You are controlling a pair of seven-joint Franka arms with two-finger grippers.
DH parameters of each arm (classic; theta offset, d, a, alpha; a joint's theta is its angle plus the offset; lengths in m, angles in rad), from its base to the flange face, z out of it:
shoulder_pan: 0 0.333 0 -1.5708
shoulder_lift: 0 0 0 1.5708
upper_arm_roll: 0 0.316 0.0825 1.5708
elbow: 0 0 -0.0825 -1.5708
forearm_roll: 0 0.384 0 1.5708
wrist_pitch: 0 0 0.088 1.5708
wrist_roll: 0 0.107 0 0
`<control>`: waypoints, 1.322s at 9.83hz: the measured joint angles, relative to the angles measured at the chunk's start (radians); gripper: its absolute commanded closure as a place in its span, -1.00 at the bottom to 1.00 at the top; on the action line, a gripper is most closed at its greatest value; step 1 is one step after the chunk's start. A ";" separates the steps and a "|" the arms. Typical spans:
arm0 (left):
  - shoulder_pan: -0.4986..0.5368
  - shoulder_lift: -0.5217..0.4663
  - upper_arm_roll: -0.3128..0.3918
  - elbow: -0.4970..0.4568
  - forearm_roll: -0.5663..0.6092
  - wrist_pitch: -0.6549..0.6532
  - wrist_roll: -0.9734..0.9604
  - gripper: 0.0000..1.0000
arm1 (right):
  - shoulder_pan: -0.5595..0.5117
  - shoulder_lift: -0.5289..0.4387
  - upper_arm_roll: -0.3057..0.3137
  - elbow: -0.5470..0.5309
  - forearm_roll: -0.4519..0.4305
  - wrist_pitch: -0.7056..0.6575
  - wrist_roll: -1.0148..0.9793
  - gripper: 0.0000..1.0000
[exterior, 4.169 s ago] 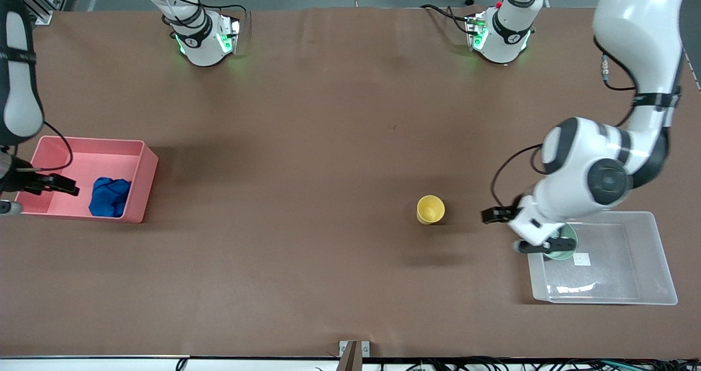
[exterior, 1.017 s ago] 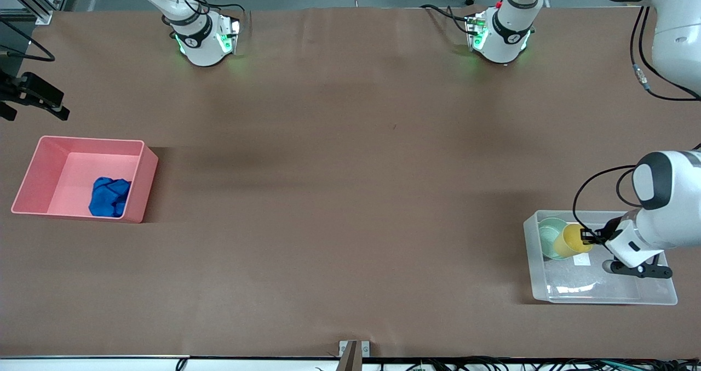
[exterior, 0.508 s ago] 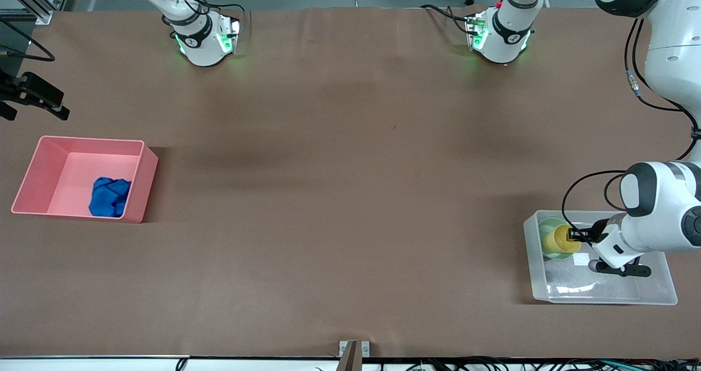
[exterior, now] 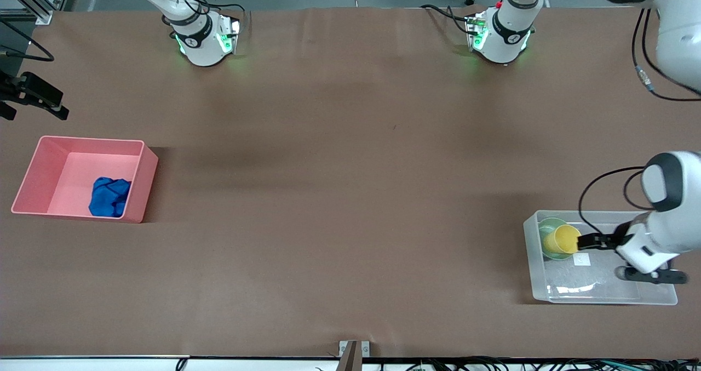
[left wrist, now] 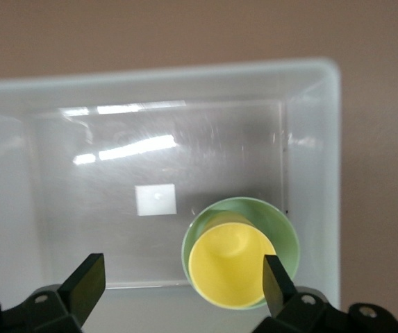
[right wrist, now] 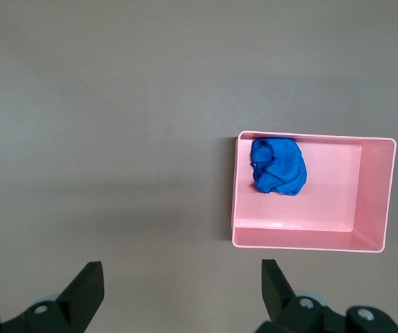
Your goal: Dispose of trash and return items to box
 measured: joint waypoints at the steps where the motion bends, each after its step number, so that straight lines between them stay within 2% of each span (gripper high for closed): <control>1: 0.000 -0.070 -0.009 0.001 0.000 -0.018 0.001 -1.00 | 0.000 0.000 -0.001 0.000 0.000 0.000 0.000 -1.00; 3: -0.001 -0.196 -0.038 0.002 -0.023 -0.123 0.001 -1.00 | 0.000 0.000 -0.001 0.000 0.000 0.000 0.000 -1.00; 6: -0.003 -0.341 -0.049 -0.001 -0.161 -0.311 -0.008 -1.00 | 0.000 0.000 -0.001 0.000 0.000 0.000 0.000 -1.00; 8: -0.003 -0.403 -0.049 -0.002 -0.194 -0.416 -0.032 -1.00 | 0.000 0.000 -0.001 0.000 0.000 0.000 0.000 -1.00; 11: -0.011 -0.477 -0.057 -0.011 -0.254 -0.503 -0.063 -1.00 | 0.000 0.001 -0.001 0.000 0.000 0.000 0.000 -1.00; 12: -0.042 -0.518 -0.042 -0.039 -0.260 -0.516 -0.080 -1.00 | 0.000 0.001 -0.001 0.000 0.000 0.000 0.000 -1.00; 13: -0.108 -0.566 0.006 -0.087 -0.261 -0.519 -0.099 -1.00 | 0.000 0.001 -0.001 0.000 0.000 0.000 0.000 -1.00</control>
